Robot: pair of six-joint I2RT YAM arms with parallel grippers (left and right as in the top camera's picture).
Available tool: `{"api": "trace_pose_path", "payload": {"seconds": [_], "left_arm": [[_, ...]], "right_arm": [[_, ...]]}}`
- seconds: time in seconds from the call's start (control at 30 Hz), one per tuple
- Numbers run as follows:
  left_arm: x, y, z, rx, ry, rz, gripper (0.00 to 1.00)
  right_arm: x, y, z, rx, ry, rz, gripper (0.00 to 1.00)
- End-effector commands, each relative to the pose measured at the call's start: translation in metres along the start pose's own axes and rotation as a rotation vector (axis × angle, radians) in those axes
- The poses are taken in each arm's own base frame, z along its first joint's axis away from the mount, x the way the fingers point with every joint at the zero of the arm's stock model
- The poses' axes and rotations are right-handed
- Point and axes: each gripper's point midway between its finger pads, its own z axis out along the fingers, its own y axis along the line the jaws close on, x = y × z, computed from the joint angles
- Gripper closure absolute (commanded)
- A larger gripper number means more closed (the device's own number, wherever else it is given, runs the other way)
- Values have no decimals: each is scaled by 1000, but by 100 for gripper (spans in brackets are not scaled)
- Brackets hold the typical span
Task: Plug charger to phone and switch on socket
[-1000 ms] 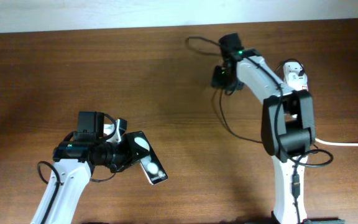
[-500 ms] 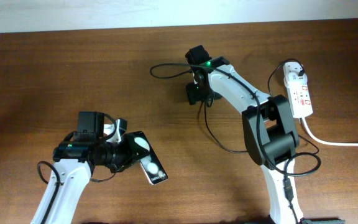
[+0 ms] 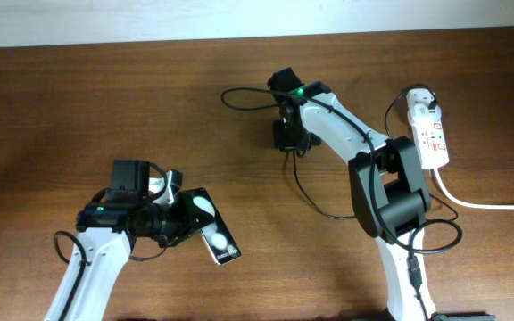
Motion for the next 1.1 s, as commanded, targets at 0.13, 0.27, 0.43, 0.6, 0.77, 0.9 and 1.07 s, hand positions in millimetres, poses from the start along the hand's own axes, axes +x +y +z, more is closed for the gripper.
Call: {"api": "trace_pose_path", "payload": {"seconds": [0.13, 0.27, 0.43, 0.6, 0.77, 0.9, 1.07], "left_arm": [[1, -6, -1, 23, 8, 17, 100], [1, -6, -1, 22, 8, -42, 100], [0, -6, -1, 24, 6, -86, 100], [-28, -34, -4, 137, -92, 4, 100], [-44, -67, -12, 279, -143, 135, 100], [-43, -103, -13, 500, -53, 268, 100], [-49, -125, -10, 663, 32, 336, 100]], "right_arm": [[9, -29, 31, 44, 55, 52, 86], [14, -30, 30, 48, 76, 53, 96], [12, -27, 4, 30, 71, 41, 96], [21, 1, -77, -207, 59, -69, 96], [41, 0, -183, -365, -46, -154, 96], [81, -10, -242, -370, -65, -168, 96], [137, -6, -290, -484, -54, -252, 96]]}}
